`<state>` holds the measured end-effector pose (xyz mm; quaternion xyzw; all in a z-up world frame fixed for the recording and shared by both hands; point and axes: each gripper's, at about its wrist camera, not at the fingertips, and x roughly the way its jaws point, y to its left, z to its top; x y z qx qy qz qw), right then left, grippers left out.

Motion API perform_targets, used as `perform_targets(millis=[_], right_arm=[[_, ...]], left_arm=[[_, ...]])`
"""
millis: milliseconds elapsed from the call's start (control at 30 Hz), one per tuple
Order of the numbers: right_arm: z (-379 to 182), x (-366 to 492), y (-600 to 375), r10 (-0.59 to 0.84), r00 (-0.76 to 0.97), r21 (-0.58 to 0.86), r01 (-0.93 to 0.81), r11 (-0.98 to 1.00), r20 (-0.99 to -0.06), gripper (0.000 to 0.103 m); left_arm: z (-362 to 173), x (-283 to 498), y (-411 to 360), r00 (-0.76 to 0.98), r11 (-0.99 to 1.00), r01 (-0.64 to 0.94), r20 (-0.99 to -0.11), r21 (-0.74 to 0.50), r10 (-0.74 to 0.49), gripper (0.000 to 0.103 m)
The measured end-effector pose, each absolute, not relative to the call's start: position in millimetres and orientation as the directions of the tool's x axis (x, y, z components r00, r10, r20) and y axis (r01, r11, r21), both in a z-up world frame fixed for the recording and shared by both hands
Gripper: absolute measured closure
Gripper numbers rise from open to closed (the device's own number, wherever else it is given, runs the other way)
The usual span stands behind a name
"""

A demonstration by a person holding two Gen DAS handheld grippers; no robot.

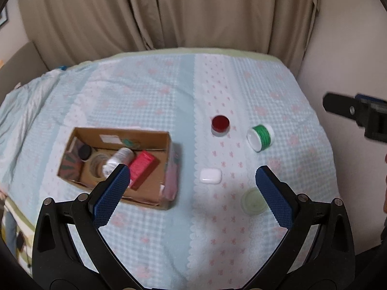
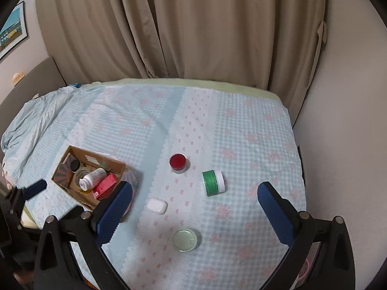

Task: Organize rigid objects
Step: 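Grasp the white earbud case with left tool while right tool grasps the green-labelled jar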

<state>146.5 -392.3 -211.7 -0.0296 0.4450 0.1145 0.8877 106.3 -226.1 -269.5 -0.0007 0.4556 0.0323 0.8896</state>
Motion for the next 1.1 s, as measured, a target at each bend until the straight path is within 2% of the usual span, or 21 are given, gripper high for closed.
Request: perform_targets(millis=[200,633,700,800,867,900,1100], right_arm=[[-257,178,-397,0.172,0.539,0.044,-0.242,0.969,-0.825,0.000],[-392,241,-393,0.182,0.472,0.045,-0.288,0.957,-0.862,0.000],[-411,249,-392,0.185,0.457,0.047,-0.295,0.954,-0.870,0.006],[-434,257,-391,0.176,0.440,0.039,-0.303,0.952,-0.880,0.008],[-447,263,-391,0.175,0.432,0.039,-0.305,0.951,-0.885,0.010],[-453,265,-390,0.175,0.427,0.040,-0.307,0.951,-0.887,0.012],[-473,278,-386,0.156,0.416,0.024,-0.305,0.952,-0.896,0.016]], left_arm=[[-334,137,-240,0.521,0.998,-0.055,-0.852,0.015,0.042,0.000],[-490,188,-254,0.445,0.999,-0.043,-0.895,0.020,0.037,0.003],[-506,192,-255,0.442,0.999,-0.030,-0.896,0.025,0.035,0.006],[-522,196,-256,0.447,0.999,-0.002,-0.894,0.037,0.034,0.006],[-531,198,-255,0.444,0.999,0.007,-0.896,0.032,0.025,0.010],[-535,199,-253,0.441,1.000,0.008,-0.897,0.025,0.019,0.021],[-537,200,-251,0.446,0.999,0.040,-0.895,-0.010,-0.026,0.032]])
